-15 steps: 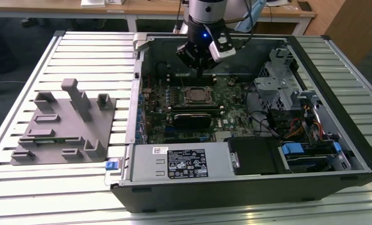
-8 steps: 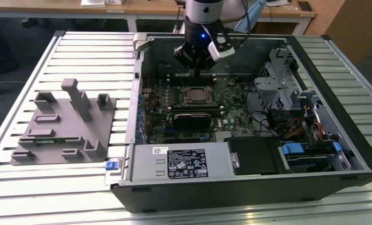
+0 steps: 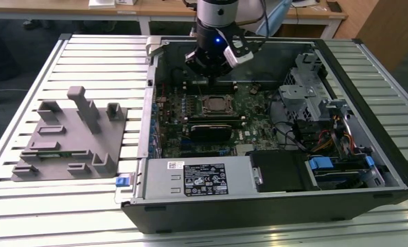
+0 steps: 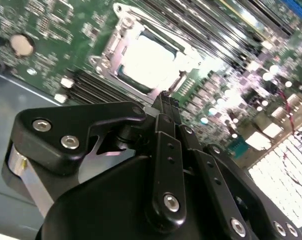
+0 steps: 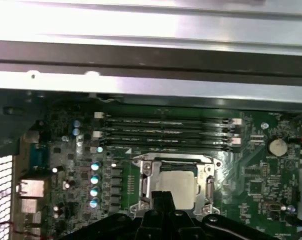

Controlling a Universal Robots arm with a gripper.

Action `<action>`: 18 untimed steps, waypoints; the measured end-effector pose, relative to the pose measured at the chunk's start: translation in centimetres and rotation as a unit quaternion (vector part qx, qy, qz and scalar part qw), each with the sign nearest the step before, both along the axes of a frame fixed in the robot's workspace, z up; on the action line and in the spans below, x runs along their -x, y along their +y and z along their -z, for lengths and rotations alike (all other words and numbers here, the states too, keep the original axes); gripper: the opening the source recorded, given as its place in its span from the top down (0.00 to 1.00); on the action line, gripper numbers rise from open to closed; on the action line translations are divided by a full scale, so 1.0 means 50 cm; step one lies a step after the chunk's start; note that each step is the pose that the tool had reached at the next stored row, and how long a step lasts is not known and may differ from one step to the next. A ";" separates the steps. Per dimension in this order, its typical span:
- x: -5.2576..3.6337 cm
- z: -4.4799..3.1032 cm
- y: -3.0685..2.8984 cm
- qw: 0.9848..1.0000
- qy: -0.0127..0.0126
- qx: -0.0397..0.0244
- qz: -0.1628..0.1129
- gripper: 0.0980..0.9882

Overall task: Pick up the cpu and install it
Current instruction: 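Install the first cpu locking lever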

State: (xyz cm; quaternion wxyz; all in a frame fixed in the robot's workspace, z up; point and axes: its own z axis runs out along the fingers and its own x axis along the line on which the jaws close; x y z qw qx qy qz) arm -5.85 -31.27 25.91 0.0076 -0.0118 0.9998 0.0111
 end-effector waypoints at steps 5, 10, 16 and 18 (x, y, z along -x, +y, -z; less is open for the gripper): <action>0.024 0.000 0.000 1.000 0.000 0.000 0.000 0.99; 0.042 0.000 0.000 1.000 0.000 0.000 0.000 0.99; 0.065 0.001 0.001 1.000 0.000 0.000 0.000 0.99; 0.071 0.001 0.003 1.000 0.000 0.000 0.000 0.99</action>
